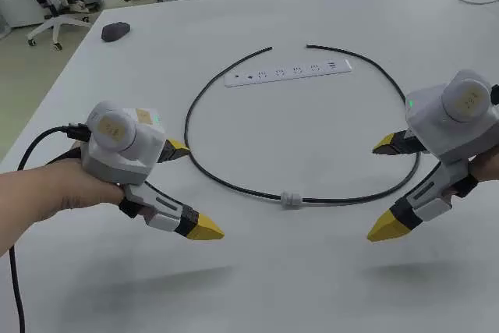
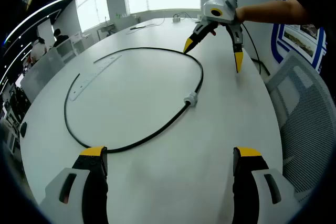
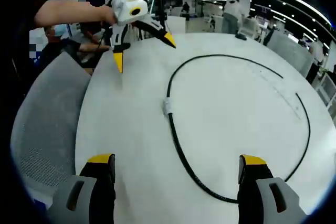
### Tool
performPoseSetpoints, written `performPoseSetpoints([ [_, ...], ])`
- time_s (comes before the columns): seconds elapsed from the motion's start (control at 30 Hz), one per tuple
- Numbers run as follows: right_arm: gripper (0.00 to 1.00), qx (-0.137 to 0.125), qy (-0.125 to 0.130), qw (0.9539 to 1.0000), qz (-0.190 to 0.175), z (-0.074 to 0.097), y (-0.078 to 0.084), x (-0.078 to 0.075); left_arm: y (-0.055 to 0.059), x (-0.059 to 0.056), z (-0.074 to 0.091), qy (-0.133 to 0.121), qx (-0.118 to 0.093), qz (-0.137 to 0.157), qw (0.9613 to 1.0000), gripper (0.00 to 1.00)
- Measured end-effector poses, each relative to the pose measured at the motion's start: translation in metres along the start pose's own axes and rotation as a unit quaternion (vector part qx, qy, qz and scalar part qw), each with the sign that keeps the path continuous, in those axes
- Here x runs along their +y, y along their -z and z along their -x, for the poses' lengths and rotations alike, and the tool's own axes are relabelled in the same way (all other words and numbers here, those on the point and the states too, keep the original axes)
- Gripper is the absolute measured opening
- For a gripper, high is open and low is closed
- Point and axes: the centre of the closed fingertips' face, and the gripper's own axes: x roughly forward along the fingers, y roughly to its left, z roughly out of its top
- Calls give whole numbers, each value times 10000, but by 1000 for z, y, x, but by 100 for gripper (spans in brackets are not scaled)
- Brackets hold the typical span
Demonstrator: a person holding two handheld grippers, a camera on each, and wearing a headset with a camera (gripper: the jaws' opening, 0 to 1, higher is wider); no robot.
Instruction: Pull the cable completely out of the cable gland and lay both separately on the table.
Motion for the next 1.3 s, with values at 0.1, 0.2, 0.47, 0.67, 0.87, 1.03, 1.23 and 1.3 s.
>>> performPoseSetpoints([
  [0.1, 99, 22, -6, 10000, 16, 0, 1, 0, 1, 2, 1, -11, 60, -66, 10000, 100],
  [0.2, 99, 44, -10, 10000, 18, 0, 3, 0, -1, -3, 0, 85, 6, -17, 10000, 100],
  [0.47, 99, 47, -81, 10000, -8, 0, 3, 2, -3, -3, -1, 68, -11, -91, 9999, 100],
  [0.67, 96, -79, -36, 10000, -17, 1, -2, -1, -1, 0, -1, -6, 24, -128, 9999, 100],
  [0.87, 93, -66, -78, 9999, -26, -1, -4, 0, -5, -1, -3, -5, -10, -226, 9997, 100],
  [1.03, 91, -130, -86, 9999, -11, -4, -11, 1, 0, -2, -4, 9, 44, -172, 9998, 100],
  [1.23, 80, -136, -180, 9997, -6, -11, -16, 7, -8, -8, -6, 114, -101, -149, 9998, 99],
  [1.3, 79, -158, -218, 9996, 56, -15, -18, 10, -9, -11, -7, 209, -132, -91, 9997, 99],
])
